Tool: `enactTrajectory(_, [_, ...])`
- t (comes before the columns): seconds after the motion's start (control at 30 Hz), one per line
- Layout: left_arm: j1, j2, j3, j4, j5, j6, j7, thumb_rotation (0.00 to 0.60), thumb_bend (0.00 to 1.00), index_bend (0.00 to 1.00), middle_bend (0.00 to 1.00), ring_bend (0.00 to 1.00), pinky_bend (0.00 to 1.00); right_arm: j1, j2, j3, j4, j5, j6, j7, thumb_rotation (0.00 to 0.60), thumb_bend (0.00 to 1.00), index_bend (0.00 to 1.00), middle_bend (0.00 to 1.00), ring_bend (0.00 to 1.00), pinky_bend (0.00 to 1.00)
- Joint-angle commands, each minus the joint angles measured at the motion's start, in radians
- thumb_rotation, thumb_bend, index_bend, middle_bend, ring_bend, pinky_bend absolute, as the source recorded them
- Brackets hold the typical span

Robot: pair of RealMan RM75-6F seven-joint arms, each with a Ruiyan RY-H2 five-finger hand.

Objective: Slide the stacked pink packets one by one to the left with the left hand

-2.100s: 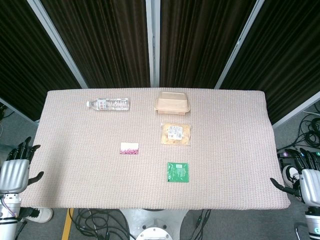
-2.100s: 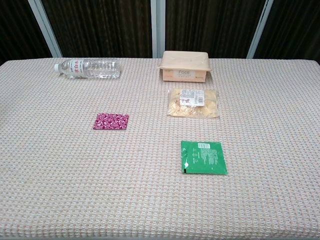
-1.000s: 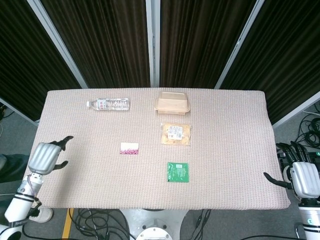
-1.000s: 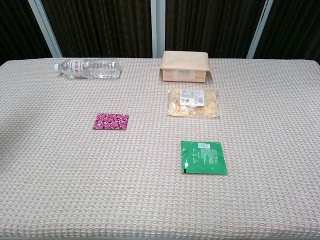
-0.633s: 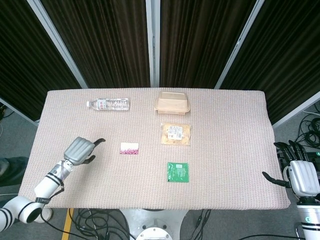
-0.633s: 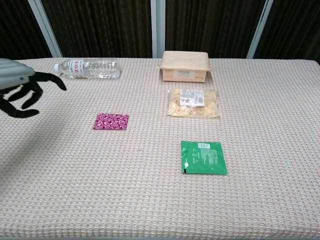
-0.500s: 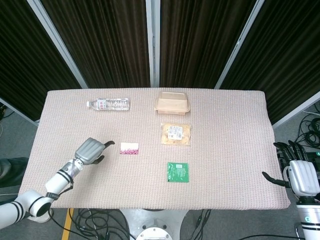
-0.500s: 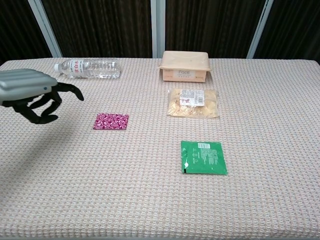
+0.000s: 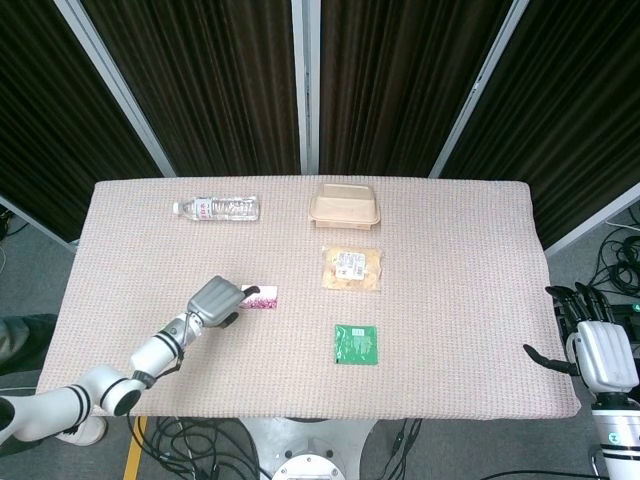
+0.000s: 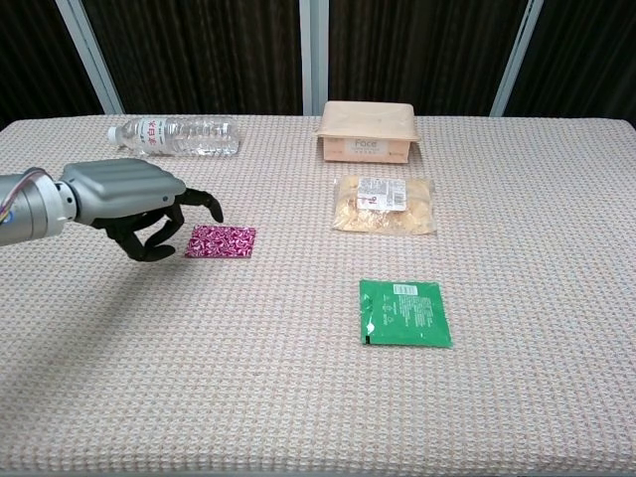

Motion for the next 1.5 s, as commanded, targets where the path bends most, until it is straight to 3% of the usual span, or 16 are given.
enactTrajectory(0.03, [-0.02, -0.02, -0.002, 0.005, -0.031, -0.027, 0.035, 0.6, 0.47, 0.26, 0.8, 0.79, 0.95, 0.0, 0.0, 0.0, 0.001, 0.001, -0.001, 0.001, 0.466, 0.05, 0.16, 0.16, 0.05, 0.01])
enactTrajectory(0.37, [-0.054, -0.056, 0.008, 0.034, -0.146, -0.095, 0.137, 0.6, 0.47, 0.26, 0.8, 0.79, 0.95, -0.001, -0.003, -0.004, 0.01, 0.008, -0.005, 0.008, 0.466, 0.05, 0.16, 0.16, 0.05, 0.01])
enactTrajectory(0.8, [-0.021, 0.044, 0.054, -0.055, -0.285, -0.061, 0.251, 0.6, 0.47, 0.27, 0.8, 0.79, 0.94, 0.002, -0.003, -0.009, 0.0, -0.006, -0.003, 0.002, 0.464, 0.05, 0.16, 0.16, 0.05, 0.01])
enactTrajectory(1.17, [-0.002, 0.113, 0.085, -0.133, -0.308, 0.005, 0.294, 0.6, 0.47, 0.27, 0.8, 0.79, 0.94, -0.008, 0.0, -0.013, -0.003, -0.012, 0.014, 0.007, 0.467, 0.05, 0.16, 0.16, 0.06, 0.01])
enactTrajectory(1.5, [-0.048, 0.046, 0.061, -0.118, -0.335, -0.019, 0.305, 0.6, 0.47, 0.27, 0.79, 0.79, 0.94, -0.014, 0.003, -0.014, 0.006, -0.005, 0.015, 0.017, 0.463, 0.05, 0.16, 0.16, 0.06, 0.01])
